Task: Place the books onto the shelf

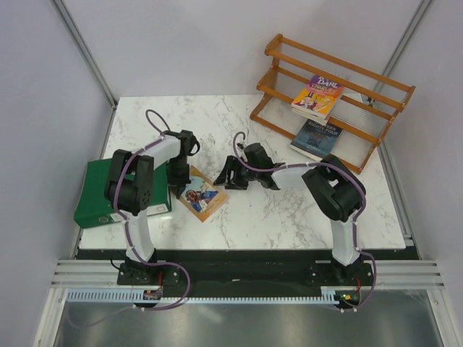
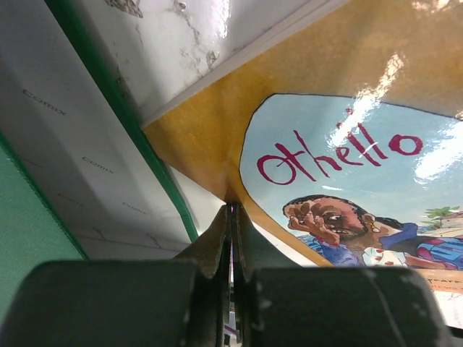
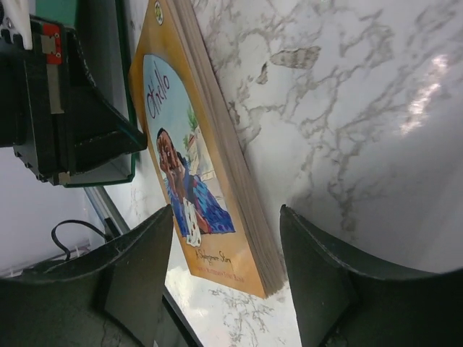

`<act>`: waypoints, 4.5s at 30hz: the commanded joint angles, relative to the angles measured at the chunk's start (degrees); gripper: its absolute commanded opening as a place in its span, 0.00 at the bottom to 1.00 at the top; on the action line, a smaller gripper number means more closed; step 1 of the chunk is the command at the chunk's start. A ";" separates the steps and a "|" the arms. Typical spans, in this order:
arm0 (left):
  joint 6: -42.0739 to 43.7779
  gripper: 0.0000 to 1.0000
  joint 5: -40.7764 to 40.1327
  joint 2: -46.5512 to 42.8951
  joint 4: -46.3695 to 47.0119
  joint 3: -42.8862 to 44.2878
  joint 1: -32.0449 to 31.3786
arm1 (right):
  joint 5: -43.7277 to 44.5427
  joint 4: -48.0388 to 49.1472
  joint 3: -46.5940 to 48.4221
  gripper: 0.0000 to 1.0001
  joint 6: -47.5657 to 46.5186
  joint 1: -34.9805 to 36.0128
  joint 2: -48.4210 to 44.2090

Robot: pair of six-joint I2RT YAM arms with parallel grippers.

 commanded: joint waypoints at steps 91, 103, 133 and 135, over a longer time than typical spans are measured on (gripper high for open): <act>-51.52 0.02 56.61 -20.34 120.02 -27.77 -16.20 | 0.32 3.98 -44.13 0.85 13.85 -11.76 -72.00; -51.87 0.08 56.08 -12.34 123.03 -26.82 -17.08 | 2.15 -3.56 -43.52 0.02 11.13 -11.76 -75.25; -8.80 0.47 13.54 -39.05 30.91 -13.53 -16.91 | -5.30 -12.19 -31.75 0.00 -5.74 -34.70 -54.70; -9.15 0.47 14.07 -38.88 30.82 -14.32 -16.99 | -5.39 -12.10 -31.04 0.00 -6.19 -35.84 -53.20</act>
